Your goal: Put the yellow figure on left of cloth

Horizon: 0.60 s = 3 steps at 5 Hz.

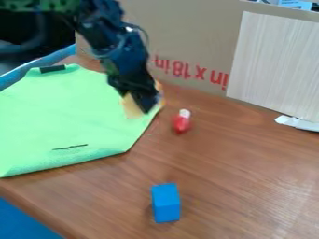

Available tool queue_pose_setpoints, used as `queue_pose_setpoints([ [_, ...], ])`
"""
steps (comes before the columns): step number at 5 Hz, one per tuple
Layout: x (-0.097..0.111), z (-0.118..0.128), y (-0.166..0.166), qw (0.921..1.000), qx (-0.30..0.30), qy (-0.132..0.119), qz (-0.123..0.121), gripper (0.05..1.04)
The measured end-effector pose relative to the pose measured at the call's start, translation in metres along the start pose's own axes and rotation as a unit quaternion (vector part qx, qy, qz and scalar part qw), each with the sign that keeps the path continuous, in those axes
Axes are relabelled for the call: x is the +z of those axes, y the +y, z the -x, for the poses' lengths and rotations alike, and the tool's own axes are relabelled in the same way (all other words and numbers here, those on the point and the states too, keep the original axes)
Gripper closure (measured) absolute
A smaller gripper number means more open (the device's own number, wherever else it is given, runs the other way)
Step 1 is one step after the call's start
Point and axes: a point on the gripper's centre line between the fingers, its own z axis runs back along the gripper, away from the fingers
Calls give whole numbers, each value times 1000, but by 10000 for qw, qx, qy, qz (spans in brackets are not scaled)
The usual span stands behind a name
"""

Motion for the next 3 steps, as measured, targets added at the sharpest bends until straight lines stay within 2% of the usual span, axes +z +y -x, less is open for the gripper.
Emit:
queue_pose_setpoints([
  [2,-14,-13,53,9969,667,51,-426,614],
  [3,-8,-17,71,9944,817,-44,-669,614],
])
